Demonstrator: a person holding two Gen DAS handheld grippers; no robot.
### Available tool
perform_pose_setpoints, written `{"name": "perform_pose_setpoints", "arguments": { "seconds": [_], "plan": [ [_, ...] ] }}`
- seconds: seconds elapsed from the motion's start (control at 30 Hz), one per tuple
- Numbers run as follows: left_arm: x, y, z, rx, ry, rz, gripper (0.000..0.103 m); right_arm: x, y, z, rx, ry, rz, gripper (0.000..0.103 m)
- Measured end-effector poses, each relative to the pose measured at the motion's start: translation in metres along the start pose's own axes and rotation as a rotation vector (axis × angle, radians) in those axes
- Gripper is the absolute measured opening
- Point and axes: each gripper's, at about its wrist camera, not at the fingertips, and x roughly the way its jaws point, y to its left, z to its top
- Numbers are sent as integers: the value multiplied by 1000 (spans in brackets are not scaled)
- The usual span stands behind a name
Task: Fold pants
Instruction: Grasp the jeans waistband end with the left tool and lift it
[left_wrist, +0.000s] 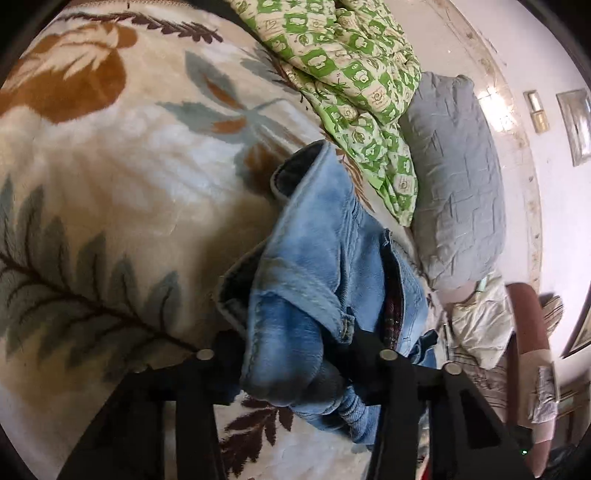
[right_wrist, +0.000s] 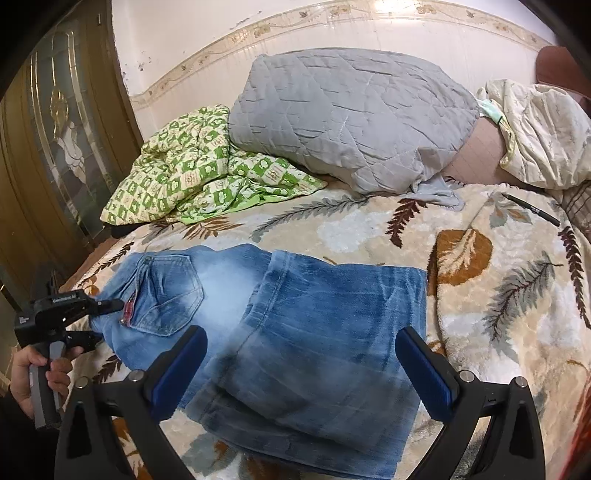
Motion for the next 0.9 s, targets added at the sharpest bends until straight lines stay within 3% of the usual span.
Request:
{"name": "perform_pose_setpoints", "arguments": {
  "seconds": [0.1,0.3,0.7,0.9],
  "plan": [
    [-4,-6,-2,43,-21,17,37,0,-2,-1,2,0,-2,103],
    [-24,-55,-12,280,-119,115,30,-3,-9,-2,12,-6,-15,103],
    [-33,-129,-36,602,-231,212,29,-18,-30,0,80,-43,-38,103],
    [-32,-179,-65,853,-290,300,28,-30,-41,5,115,-79,-49,103]
  ]
}}
